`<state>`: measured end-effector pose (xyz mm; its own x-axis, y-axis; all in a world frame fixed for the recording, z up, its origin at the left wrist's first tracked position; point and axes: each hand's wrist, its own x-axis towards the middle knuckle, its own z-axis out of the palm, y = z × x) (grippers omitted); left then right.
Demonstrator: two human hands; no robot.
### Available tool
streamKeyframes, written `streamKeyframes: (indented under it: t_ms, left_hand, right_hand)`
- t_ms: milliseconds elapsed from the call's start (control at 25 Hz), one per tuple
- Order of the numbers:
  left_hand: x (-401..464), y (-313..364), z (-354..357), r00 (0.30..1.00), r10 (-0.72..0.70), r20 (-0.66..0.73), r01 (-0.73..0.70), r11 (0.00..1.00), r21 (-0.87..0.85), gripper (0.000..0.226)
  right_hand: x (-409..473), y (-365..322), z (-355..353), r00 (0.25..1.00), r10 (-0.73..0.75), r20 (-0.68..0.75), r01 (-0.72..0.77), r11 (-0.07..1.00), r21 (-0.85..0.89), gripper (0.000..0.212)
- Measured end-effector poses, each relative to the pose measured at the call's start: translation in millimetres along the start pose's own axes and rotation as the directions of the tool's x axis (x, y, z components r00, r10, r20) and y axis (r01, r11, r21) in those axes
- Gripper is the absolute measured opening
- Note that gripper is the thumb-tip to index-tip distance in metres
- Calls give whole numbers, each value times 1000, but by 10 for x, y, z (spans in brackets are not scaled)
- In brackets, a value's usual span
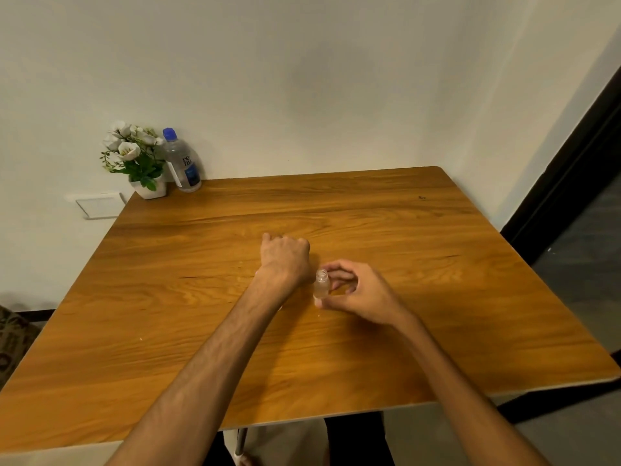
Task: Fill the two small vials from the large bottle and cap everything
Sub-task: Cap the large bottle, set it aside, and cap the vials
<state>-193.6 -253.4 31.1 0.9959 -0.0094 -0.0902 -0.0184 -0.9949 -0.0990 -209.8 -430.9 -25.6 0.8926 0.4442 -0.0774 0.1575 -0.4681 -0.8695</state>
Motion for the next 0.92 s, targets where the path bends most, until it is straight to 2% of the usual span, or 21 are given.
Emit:
streamKeyframes:
  t_ms: [160,240,280,320,400,480,560,720,840,920]
  left_hand:
    - [70,8,61,999,15,29,-16,1000,26,28]
    - [47,-34,53,999,8,-44,-12,997,-80,25]
    - [17,-60,26,995,2,-99,-21,982,-189,24]
    - [-37,-89,-14,987,-6,-161,-49,942,-332,22]
    - [-200,-122,-124,982,2,-190,-120,781,-613,19]
    - [-375,-85,-232,983,73,-166,-172,672,-720,18]
    - [-482,-25,-287,974,122,-192,-222,683,-695,16]
    - [-554,68,-312,954,139,-264,-271,775,-571,19]
    - [-618,147,-246,930,122,-347,-277,853,-443,33]
    - [-653,193,-186,922,90,-376,-256,871,-420,43]
  right_hand:
    - [-15,86,205,976,-97,-195,105,994,30,50]
    - [-4,129,271,953,-107,-283,130,990,62,45]
    - [-7,148,281,934,-106,-340,141,987,82,43]
    - [-14,161,282,913,-108,-394,157,983,95,42]
    - [-44,153,265,872,-119,-475,186,978,95,41]
    - [-92,116,247,847,-138,-514,209,975,82,46]
    - [-144,85,239,823,-187,-537,243,969,35,51]
    - [-288,78,247,767,-254,-590,284,958,-42,44]
    - [-355,104,254,726,-275,-630,273,957,-104,40]
    - [-385,103,277,701,-292,-651,252,955,-157,35]
